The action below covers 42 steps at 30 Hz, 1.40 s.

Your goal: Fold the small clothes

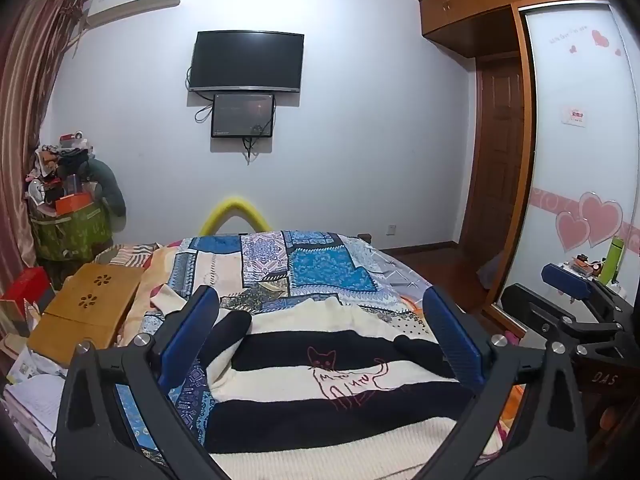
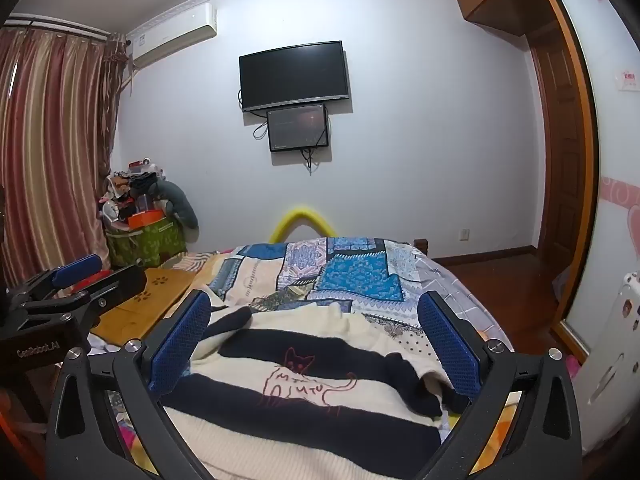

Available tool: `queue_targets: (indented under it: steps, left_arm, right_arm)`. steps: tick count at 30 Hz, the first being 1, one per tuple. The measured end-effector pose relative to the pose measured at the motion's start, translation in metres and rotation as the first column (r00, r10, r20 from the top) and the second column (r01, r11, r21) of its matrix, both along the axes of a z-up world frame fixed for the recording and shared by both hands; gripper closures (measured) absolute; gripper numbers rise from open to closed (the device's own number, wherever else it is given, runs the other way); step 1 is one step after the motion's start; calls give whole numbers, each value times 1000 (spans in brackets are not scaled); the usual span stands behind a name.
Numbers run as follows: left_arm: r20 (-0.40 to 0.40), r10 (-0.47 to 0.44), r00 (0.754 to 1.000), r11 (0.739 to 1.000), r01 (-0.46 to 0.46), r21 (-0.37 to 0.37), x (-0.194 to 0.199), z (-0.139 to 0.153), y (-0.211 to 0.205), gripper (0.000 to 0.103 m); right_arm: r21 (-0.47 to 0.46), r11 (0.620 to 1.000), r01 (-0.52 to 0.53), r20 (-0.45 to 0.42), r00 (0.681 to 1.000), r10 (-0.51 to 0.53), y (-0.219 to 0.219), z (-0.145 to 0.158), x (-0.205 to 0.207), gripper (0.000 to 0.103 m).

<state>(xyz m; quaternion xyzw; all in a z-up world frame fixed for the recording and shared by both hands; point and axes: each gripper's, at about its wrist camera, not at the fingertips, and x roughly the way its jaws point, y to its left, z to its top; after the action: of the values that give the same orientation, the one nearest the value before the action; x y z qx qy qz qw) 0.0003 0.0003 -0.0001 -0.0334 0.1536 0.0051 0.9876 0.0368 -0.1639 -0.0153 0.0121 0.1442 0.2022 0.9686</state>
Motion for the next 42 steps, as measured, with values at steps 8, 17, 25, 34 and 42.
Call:
queue_targets:
  steps: [8,17,25,34,42]
  left_arm:
    - [1,3,1000,1000,-3,1,5,-9,4,0]
    - [13,11,1000,1000,-11,12,1,-7,2,0]
    - [17,9,1000,1000,-9,12,1,-7,1,0]
    - [17,9,1000,1000,-9,15,2,-8,-1,0]
    - [16,9,1000,1000,-9,14,2,-8,-1,0]
  right_arm:
    - [2,1000,-2,-3,1000,2,0,1,-1,0]
    - [1,1000,0,-5,1000,0,0,1,0,0]
    - [2,1000,1,-8,1000,-1,0,2,0,0]
    - [3,1000,1,-8,1000,-1,-1,2,0,0]
    - [4,1000,0,-8,1000,0,0,1,0,0]
